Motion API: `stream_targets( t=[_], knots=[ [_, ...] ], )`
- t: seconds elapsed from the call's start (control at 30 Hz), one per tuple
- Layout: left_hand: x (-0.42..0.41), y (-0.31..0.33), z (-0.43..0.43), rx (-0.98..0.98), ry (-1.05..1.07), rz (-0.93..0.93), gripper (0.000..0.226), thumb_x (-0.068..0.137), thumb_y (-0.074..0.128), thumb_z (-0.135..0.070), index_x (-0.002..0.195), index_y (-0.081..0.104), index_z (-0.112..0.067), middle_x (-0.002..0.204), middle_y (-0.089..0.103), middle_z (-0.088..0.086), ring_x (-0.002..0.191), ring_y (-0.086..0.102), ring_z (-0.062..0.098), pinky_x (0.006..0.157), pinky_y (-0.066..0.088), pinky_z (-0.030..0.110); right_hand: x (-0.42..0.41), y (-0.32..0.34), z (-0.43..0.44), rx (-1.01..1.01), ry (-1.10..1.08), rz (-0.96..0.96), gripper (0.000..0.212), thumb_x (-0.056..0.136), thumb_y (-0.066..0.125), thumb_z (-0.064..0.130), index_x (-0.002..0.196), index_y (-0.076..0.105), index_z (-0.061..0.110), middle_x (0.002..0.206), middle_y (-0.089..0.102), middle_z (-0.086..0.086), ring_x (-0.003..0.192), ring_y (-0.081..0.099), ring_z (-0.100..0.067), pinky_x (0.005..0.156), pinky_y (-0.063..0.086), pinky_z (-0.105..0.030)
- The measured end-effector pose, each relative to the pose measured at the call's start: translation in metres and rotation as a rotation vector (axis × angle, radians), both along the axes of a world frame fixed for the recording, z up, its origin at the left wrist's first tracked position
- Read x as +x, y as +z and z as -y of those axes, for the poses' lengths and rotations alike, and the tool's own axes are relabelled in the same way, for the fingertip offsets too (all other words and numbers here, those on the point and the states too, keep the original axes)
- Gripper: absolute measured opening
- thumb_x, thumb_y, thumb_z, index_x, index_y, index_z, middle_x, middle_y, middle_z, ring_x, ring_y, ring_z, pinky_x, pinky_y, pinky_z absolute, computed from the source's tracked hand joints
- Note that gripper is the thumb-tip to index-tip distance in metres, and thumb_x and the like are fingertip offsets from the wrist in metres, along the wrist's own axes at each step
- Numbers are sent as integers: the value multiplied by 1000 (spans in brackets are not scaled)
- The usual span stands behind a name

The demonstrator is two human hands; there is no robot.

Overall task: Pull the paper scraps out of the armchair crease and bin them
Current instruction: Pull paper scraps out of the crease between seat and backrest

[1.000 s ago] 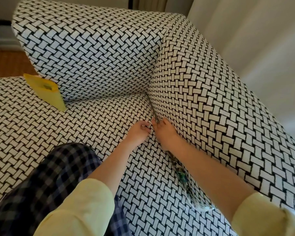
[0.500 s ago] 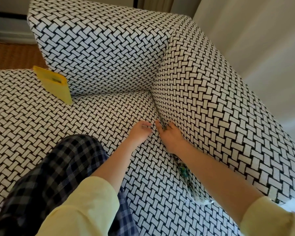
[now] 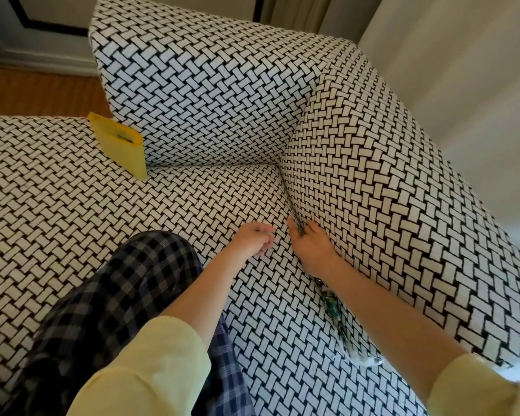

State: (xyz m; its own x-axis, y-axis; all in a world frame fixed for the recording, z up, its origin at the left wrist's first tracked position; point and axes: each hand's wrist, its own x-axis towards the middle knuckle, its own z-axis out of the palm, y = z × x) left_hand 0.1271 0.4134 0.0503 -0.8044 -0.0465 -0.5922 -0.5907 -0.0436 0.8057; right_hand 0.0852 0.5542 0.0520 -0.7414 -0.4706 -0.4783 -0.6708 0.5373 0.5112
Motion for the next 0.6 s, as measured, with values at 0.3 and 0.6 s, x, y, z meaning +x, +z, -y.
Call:
stream_targets(
  t=[0.3, 0.6],
  knots=[
    [1, 4, -1, -11, -3, 67, 27, 95, 42, -5, 116, 57, -11, 107, 64, 5, 83, 59, 12, 70, 49, 23, -5, 0, 2, 10, -69, 44, 96, 86, 53, 21, 142, -22, 1, 148, 33, -15, 141, 21, -24, 116, -2, -35],
    [-3, 7, -1, 12, 71, 140, 27, 97, 40, -5, 117, 56, -9, 100, 63, 7, 66, 56, 8, 61, 45, 20, 8, -3, -1, -17, -49, -30, 87, 88, 54, 16, 144, -10, -4, 132, 52, -18, 131, 37, -33, 115, 12, -39]
  ],
)
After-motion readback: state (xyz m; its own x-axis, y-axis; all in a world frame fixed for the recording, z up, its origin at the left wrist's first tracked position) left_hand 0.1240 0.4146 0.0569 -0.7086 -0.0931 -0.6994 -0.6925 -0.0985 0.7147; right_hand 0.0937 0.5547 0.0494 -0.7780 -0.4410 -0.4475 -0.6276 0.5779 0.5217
